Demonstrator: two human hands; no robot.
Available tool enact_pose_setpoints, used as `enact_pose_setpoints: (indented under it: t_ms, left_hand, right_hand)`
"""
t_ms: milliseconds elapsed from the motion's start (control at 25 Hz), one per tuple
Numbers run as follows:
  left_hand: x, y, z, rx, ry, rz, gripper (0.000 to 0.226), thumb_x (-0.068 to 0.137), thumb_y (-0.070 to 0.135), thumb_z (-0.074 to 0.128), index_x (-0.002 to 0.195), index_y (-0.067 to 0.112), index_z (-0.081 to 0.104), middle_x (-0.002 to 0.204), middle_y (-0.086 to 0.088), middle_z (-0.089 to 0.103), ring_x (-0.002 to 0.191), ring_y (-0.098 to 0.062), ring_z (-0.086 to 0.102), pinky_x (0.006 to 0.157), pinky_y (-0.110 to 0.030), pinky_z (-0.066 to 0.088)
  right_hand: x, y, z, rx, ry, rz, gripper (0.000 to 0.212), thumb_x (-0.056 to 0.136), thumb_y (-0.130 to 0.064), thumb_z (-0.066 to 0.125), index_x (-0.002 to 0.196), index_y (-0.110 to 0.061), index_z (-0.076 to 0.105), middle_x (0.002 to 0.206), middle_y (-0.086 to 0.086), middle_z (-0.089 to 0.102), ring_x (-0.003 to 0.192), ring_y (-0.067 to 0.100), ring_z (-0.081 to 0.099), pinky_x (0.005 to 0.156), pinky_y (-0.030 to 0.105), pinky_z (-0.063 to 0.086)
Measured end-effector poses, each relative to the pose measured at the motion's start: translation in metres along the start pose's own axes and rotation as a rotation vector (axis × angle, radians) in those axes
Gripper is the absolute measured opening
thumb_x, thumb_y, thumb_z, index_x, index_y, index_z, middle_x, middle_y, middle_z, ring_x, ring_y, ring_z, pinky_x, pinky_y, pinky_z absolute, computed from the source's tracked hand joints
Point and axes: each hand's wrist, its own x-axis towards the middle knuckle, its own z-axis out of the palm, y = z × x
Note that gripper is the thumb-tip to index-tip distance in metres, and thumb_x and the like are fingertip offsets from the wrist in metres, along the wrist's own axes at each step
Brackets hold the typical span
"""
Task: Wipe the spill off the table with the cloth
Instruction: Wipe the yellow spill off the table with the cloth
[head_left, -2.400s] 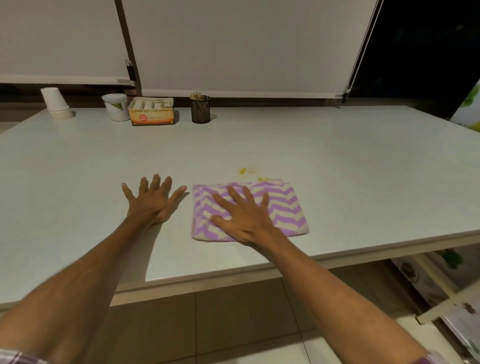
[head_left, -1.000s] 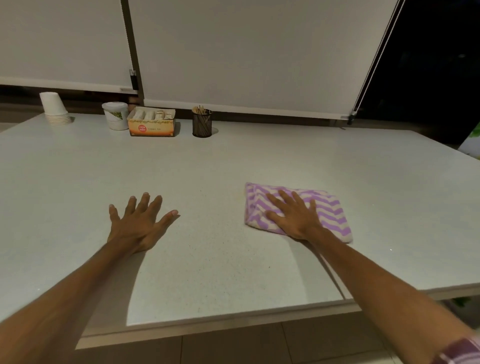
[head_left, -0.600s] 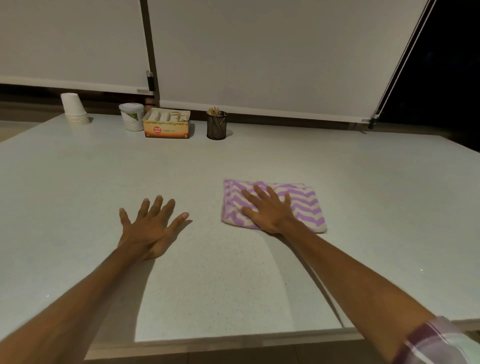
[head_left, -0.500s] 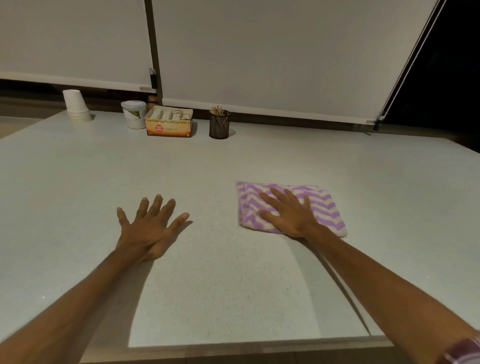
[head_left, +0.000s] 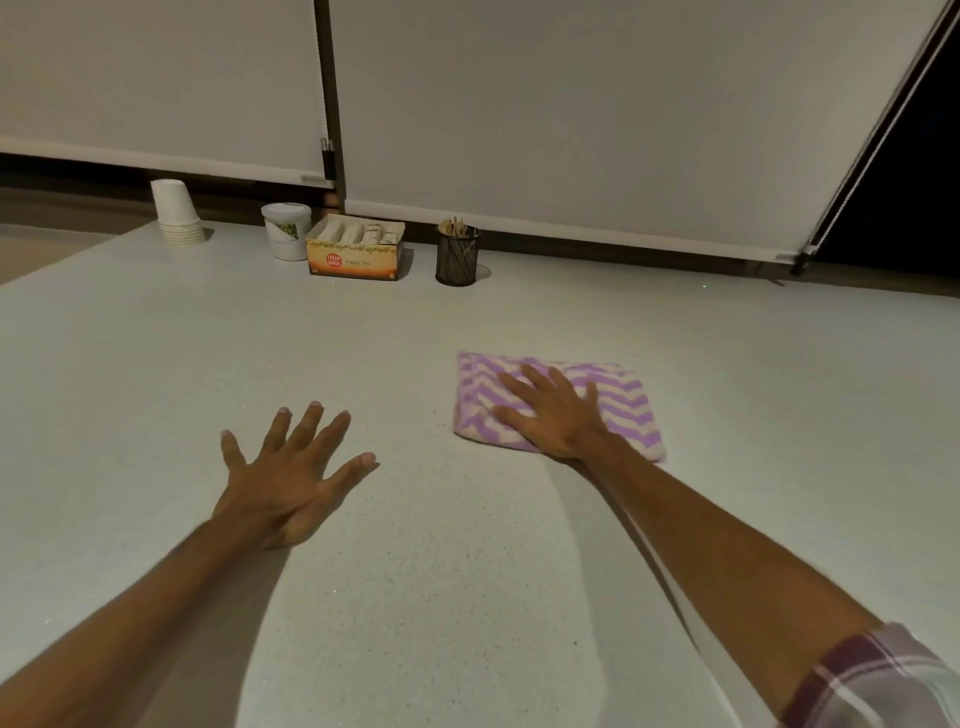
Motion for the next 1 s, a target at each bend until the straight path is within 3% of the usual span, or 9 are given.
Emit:
enact_pose_setpoints:
  t_ms: [120, 200, 360, 480, 680, 1000]
  left_hand:
    - [-0.001, -0.001, 0.002, 0.011, 0.004, -0.017, 0.096, 0.064, 0.091, -0.011, 0.15, 0.047, -0.01, 0.162, 0.011, -0.016, 0.15, -0.019, -0.017, 0.112, -0.065, -0.015]
    - [0.001, -0.001, 0.004, 0.018, 0.014, -0.025, 0.093, 0.066, 0.09, -0.01, 0.149, 0.048, -0.01, 0.162, 0.012, -0.016, 0.15, -0.019, -0.016, 0.112, -0.065, -0.014]
    - [0.0, -0.002, 0.004, 0.004, 0.003, -0.028, 0.09, 0.069, 0.09, -0.007, 0.149, 0.049, -0.01, 0.162, 0.012, -0.016, 0.15, -0.019, -0.017, 0.112, -0.065, -0.015]
    - [0.0, -0.001, 0.002, -0.007, 0.013, -0.016, 0.092, 0.068, 0.09, -0.008, 0.149, 0.049, -0.008, 0.162, 0.012, -0.015, 0.15, -0.019, -0.017, 0.112, -0.066, -0.015]
    - [0.0, -0.001, 0.005, -0.009, 0.018, -0.014, 0.091, 0.068, 0.09, -0.007, 0.149, 0.048, -0.01, 0.162, 0.011, -0.016, 0.15, -0.02, -0.018, 0.111, -0.066, -0.017]
    - [-0.001, 0.002, -0.001, -0.053, -0.007, -0.005, 0.091, 0.071, 0.089, -0.002, 0.15, 0.045, -0.01, 0.164, 0.009, -0.01, 0.151, -0.021, -0.013, 0.112, -0.067, -0.014]
  right_hand:
    - [0.009, 0.049, -0.01, 0.004, 0.04, 0.158, 0.086, 0.06, -0.097, 0.002, 0.14, -0.065, 0.003, 0.161, -0.023, 0.003, 0.151, 0.025, -0.001, 0.101, 0.077, -0.012]
    - [0.03, 0.065, -0.016, 0.061, 0.047, 0.255, 0.084, 0.067, -0.094, 0.01, 0.143, -0.059, 0.007, 0.163, -0.016, 0.004, 0.15, 0.03, -0.001, 0.104, 0.077, -0.008]
    - [0.074, 0.008, -0.009, 0.032, 0.074, 0.186, 0.073, 0.081, -0.083, 0.016, 0.147, -0.053, 0.008, 0.163, -0.01, 0.006, 0.149, 0.034, 0.001, 0.103, 0.08, -0.005]
    - [0.091, -0.007, -0.008, 0.036, 0.031, 0.072, 0.077, 0.075, -0.088, 0.014, 0.145, -0.056, 0.009, 0.163, -0.015, 0.006, 0.15, 0.03, 0.002, 0.102, 0.078, -0.007]
    - [0.118, -0.021, -0.011, 0.034, 0.058, 0.215, 0.079, 0.078, -0.086, 0.015, 0.148, -0.05, 0.01, 0.163, -0.006, 0.01, 0.148, 0.039, 0.004, 0.102, 0.081, -0.004]
    - [0.064, -0.135, 0.011, 0.032, -0.002, -0.112, 0.075, 0.077, -0.085, 0.007, 0.145, -0.055, 0.002, 0.164, -0.007, -0.001, 0.15, 0.033, -0.004, 0.1, 0.078, -0.012]
